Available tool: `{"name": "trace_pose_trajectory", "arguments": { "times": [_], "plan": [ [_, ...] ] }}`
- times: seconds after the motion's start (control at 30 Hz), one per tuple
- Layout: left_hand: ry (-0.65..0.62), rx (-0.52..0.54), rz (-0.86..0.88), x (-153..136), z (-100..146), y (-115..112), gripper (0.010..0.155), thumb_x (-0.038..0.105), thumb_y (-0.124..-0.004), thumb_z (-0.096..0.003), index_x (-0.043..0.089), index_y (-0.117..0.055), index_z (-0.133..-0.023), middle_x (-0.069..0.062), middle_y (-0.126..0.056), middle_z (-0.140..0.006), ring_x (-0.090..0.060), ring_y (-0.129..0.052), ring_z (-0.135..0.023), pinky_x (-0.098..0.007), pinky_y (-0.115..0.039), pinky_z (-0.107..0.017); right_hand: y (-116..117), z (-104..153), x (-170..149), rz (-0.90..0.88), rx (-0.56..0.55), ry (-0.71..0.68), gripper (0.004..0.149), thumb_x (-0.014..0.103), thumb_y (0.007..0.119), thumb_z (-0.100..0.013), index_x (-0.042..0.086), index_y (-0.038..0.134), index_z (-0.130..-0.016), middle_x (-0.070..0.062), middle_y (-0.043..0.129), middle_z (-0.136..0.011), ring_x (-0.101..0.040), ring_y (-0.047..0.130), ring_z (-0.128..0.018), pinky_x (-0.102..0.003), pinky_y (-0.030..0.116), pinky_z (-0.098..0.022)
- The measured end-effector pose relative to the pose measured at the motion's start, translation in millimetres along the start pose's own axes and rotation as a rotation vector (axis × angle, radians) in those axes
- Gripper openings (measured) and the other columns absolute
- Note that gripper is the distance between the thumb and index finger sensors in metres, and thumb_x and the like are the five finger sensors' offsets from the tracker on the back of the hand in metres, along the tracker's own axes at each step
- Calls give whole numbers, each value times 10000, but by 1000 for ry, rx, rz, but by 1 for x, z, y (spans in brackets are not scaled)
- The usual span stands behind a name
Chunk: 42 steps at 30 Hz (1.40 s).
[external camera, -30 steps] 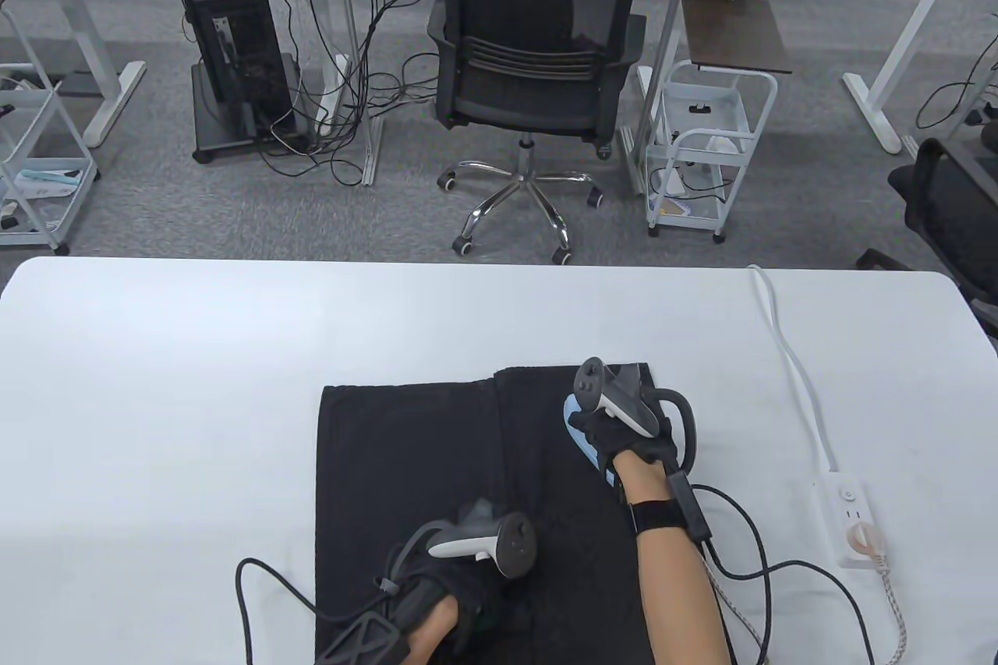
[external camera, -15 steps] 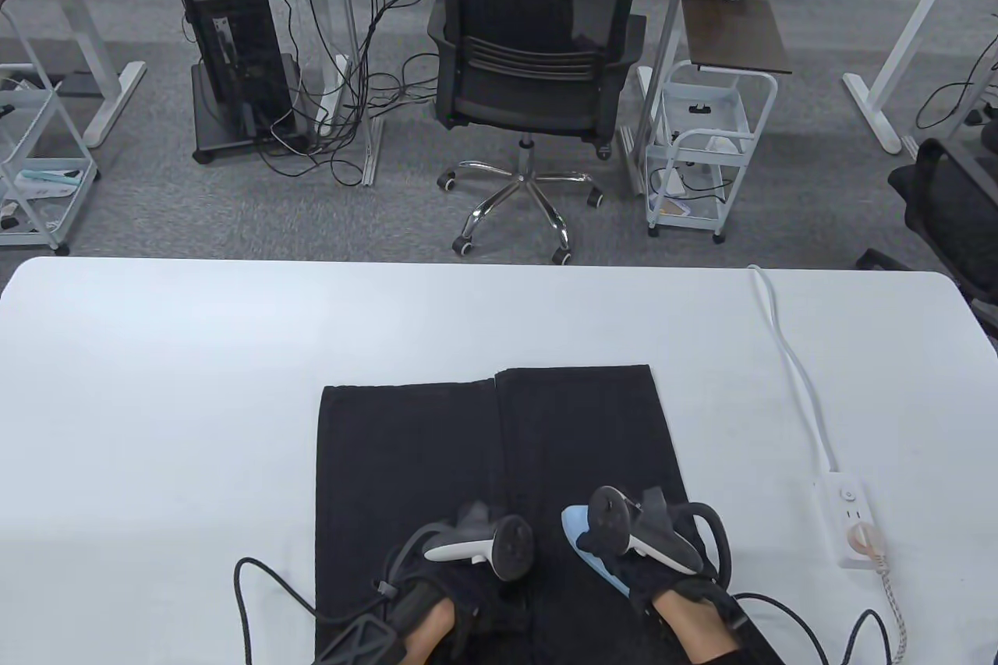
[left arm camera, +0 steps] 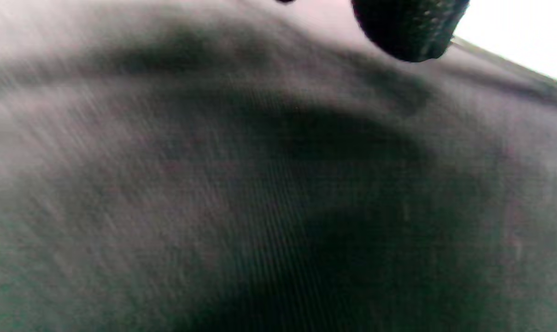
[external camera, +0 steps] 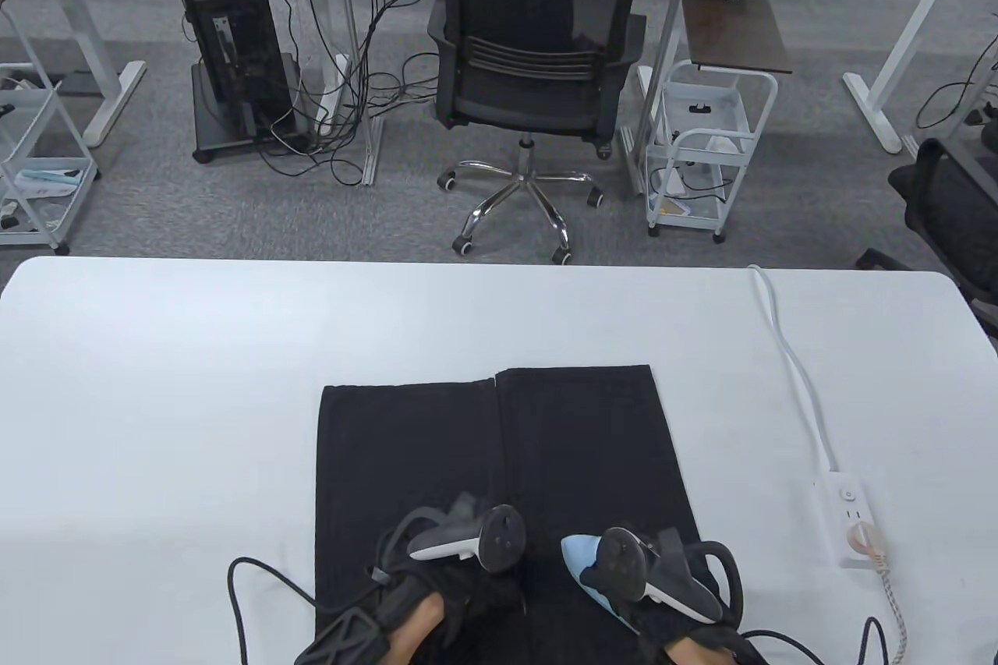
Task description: Iron trousers with electric iron on table
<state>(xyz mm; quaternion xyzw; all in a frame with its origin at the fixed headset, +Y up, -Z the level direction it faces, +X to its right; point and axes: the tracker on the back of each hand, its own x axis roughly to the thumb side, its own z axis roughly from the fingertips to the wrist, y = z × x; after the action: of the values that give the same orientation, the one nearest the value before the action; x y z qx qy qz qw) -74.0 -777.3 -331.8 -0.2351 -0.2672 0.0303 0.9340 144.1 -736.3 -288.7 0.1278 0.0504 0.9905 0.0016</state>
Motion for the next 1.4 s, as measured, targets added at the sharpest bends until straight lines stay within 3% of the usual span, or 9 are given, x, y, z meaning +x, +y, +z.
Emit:
{"name": "trace_pose_trajectory", "arguments": {
  "times": [0.17,0.3,0.4,0.5,0.73,0.8,1.0,1.4],
  "plan": [
    [92,99,76,-55,41,34,851,472,-761,-541,107,-333,-1179,-299,-195,-1188,-625,-242,-1049,-787,-325,-671,-44,5,42,-37,-103,-116,575,554,758,-482,87,708,-814,66,913,-456,-82,966,-271,-389,892,-284],
    [228,144,171,-114,65,35,872,429,-792,-543,108,-290,-1179,-304,-151,-1188,-627,-234,-1048,-793,-317,-668,-67,10,88,-81,-160,-253,577,556,756,-486,87,706,-817,66,913,-461,-80,967,-276,-387,893,-288],
    [312,88,188,-143,68,24,892,408,-802,-544,108,-248,-1176,-309,-170,-1186,-629,-238,-1046,-794,-314,-666,-62,9,117,-83,-132,-327,578,557,755,-487,86,707,-818,66,914,-463,-80,968,-278,-387,895,-288],
    [408,21,187,-163,64,9,910,399,-803,-543,95,-216,-1170,-316,-162,-1178,-628,-230,-1043,-794,-304,-666,-38,1,148,-41,-56,-382,581,559,757,-486,87,706,-821,66,915,-465,-79,970,-280,-385,896,-289],
    [453,-71,190,-184,55,-18,881,408,-739,-538,84,-209,-1162,-303,-130,-1168,-619,-205,-1037,-785,-306,-674,13,-19,185,51,76,-439,586,562,755,-486,87,705,-824,64,916,-466,-78,972,-281,-386,897,-289],
    [457,-47,221,-187,57,-18,877,412,-765,-541,110,-232,-1169,-275,-136,-1180,-597,-192,-1050,-790,-294,-677,20,-25,189,77,90,-438,591,564,755,-486,83,706,-826,69,914,-463,-76,968,-275,-384,894,-285],
    [436,-48,268,-191,58,-22,880,407,-757,-545,124,-200,-1165,-258,-75,-1170,-595,-115,-1034,-790,-267,-678,17,-54,198,139,93,-396,606,571,744,-485,80,694,-837,71,908,-468,-75,969,-279,-385,897,-284],
    [434,-62,294,-191,59,-22,879,398,-741,-555,124,-164,-1159,-259,-34,-1159,-593,-71,-1024,-787,-263,-679,3,-167,200,112,102,-201,607,567,739,-485,77,687,-840,69,902,-470,-81,965,-281,-391,893,-285]
  ]
}}
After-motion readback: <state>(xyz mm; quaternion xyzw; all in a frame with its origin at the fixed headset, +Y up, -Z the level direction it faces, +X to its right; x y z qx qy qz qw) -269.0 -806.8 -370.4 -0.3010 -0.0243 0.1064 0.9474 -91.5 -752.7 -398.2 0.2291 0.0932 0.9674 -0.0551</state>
